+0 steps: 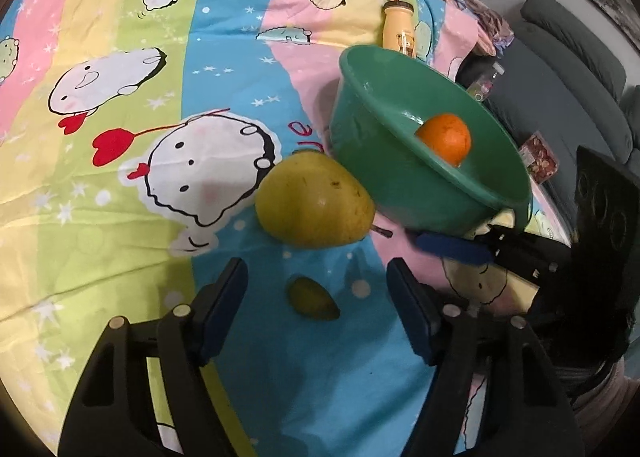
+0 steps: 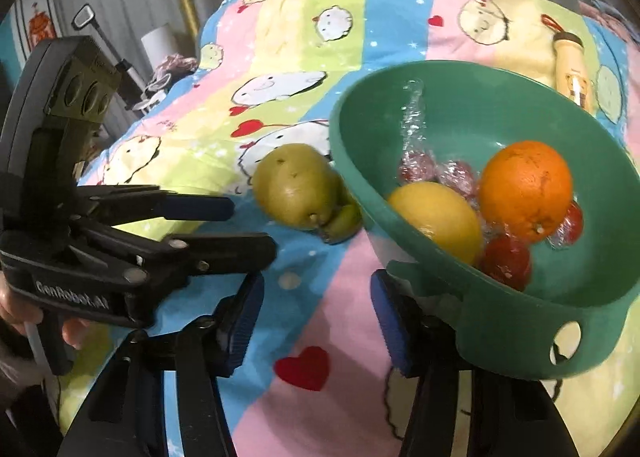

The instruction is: Organize fruits

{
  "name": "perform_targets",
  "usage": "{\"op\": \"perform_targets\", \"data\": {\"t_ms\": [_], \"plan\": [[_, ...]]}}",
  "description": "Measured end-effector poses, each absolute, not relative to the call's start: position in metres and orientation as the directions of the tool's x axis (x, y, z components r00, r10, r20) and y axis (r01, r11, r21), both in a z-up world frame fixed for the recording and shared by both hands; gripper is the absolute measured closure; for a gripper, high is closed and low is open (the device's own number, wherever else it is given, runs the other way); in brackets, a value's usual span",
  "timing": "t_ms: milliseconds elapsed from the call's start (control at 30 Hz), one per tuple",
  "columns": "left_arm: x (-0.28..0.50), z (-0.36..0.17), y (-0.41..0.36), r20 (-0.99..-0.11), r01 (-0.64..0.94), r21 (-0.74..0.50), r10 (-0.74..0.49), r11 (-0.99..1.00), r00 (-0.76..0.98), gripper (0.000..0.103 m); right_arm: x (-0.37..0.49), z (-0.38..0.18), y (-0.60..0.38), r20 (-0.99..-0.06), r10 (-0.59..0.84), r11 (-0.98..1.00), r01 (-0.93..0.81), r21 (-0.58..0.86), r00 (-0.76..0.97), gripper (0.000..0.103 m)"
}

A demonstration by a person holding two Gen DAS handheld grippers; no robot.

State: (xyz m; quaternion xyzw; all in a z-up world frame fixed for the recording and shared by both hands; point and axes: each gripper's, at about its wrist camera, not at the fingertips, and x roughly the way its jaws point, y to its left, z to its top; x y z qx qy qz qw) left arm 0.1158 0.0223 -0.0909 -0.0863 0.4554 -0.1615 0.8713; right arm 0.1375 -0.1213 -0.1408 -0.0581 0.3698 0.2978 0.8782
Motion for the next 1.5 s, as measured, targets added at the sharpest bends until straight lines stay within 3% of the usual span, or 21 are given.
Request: {"op": "perform_targets", "data": {"t_ms": [33,167,300,400,700,967,1033,1167,1500], "plan": [[0.116,-0.093,0.022,-0.774,0.2,-0.285,-0.348,0.938,0.528,0.031,0.141,-0.139,-0.129,-0.678,0.477,0.829,-0.542,0.138,0.559,0.065],[0.114,-0.099,0.023,-0.775,0.191,-0.284,-0.342,0.94,0.531,0.032,0.148,-0.135,-0.141,-0.676,0.486,0.831,-0.532,0.161,0.554,0.063],[0.114,-0.1,0.018,-0.785,0.173,-0.229,-0.287,0.958,0.549,0.048,0.15,-0.133,-0.115,-0.695,0.426,0.823,-0.568,0.032,0.579,0.063],[0.113,-0.1,0.015,-0.789,0.174,-0.196,-0.26,0.965,0.556,0.06,0.159,-0.137,-0.106,-0.709,0.439,0.816,-0.575,0.059,0.551,0.063],[0.107,-0.105,0.011,-0.789,0.188,-0.097,-0.191,0.977,0.584,0.071,0.167,-0.144,-0.087,-0.719,0.361,0.844,-0.536,-0.019,0.593,0.063],[0.107,-0.105,0.025,-0.769,0.172,-0.173,-0.242,0.97,0.592,0.075,0.177,-0.148,-0.075,-0.728,0.326,0.879,-0.476,-0.001,0.603,0.063],[0.107,-0.104,0.025,-0.768,0.166,-0.178,-0.242,0.97,0.592,0.08,0.178,-0.148,-0.068,-0.728,0.32,0.878,-0.478,-0.012,0.607,0.064],[0.107,-0.105,0.03,-0.762,0.161,-0.206,-0.261,0.965,0.592,0.083,0.183,-0.147,-0.07,-0.73,0.342,0.878,-0.477,0.026,0.591,0.081],[0.104,-0.106,0.032,-0.755,0.157,-0.226,-0.274,0.962,0.595,0.084,0.163,-0.14,-0.085,-0.708,0.405,0.859,-0.507,0.078,0.578,0.081]]}}
